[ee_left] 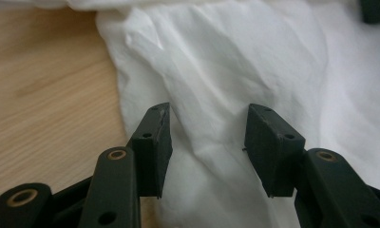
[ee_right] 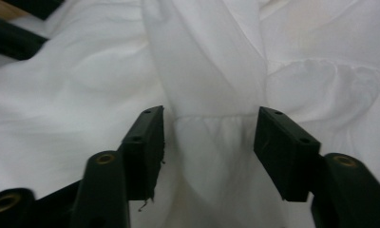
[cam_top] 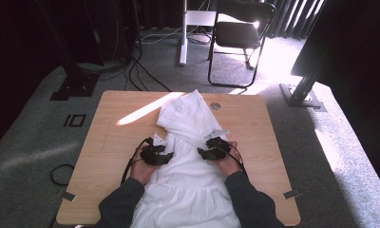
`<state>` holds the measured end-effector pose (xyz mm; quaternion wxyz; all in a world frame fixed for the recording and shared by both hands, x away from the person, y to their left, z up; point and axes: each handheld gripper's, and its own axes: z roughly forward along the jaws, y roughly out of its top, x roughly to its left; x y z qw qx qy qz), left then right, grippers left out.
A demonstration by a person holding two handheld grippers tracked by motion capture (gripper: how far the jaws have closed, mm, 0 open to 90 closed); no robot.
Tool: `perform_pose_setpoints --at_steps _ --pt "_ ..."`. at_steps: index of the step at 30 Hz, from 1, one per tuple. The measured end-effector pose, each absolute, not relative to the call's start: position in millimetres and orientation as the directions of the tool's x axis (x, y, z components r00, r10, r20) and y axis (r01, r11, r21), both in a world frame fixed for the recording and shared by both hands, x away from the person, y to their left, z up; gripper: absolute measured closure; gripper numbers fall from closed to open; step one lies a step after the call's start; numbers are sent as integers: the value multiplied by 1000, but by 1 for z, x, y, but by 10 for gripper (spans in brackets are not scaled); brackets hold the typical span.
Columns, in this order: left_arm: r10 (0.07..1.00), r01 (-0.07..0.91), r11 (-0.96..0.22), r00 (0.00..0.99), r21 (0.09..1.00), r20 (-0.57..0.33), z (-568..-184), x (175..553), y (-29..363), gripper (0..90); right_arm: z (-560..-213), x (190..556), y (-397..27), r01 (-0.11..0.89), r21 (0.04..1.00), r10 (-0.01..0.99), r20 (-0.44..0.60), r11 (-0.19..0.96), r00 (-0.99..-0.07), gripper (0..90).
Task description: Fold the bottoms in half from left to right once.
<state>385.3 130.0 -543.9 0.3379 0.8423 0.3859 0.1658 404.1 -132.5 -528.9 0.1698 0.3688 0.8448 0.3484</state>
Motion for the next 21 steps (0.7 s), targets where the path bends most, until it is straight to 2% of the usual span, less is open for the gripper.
perform_pose_setpoints --at_steps 1,2,3,4,5,6,7,8,10,11,12,14,17,18,21 --pt "762 538 -474 647 697 19 -544 385 130 524 -529 404 -132 505 714 742 -30 485 -670 482" --pt "764 543 -474 645 693 16 -547 385 130 524 -530 414 -136 523 705 759 -32 478 -650 697" --pt "764 543 -474 645 693 16 -547 385 130 525 -530 414 -136 523 705 759 -32 478 -650 697" --pt "766 547 -464 642 697 5 -547 384 132 527 -523 420 -152 545 742 803 15 390 -595 817" --pt "766 547 -464 642 697 5 -547 384 132 529 -523 420 -152 545 742 803 15 390 -595 817" --pt "770 550 -460 638 697 6 -547 383 132 531 -511 422 -175 527 791 863 -2 311 -505 853" --pt "770 550 -460 638 697 6 -547 383 132 532 -511 422 -175 527 791 863 -2 311 -505 853" --pt "770 550 -463 638 695 9 -547 383 132 535 -514 430 -203 562 791 909 16 243 -416 867" --pt "769 548 -462 639 697 8 -548 383 132 535 -526 438 -219 625 755 921 73 199 -382 865" --pt "769 548 -462 639 697 8 -548 383 132 534 -526 438 -219 625 755 921 73 199 -382 865" --pt "767 544 -464 642 698 9 -548 383 133 534 -543 441 -225 663 718 923 79 210 -377 852" --pt "765 552 -466 644 692 2 -547 383 133 533 -553 440 -225 661 721 920 87 207 -383 835" --pt "763 559 -479 646 677 7 -544 385 134 500 -554 439 -226 663 724 919 108 189 -380 815" --pt "774 549 -464 633 696 16 -538 388 135 486 -553 439 -225 663 719 918 92 207 -387 772" --pt "783 540 -421 622 729 -8 -528 395 138 460 -551 440 -224 663 714 916 77 225 -393 736"
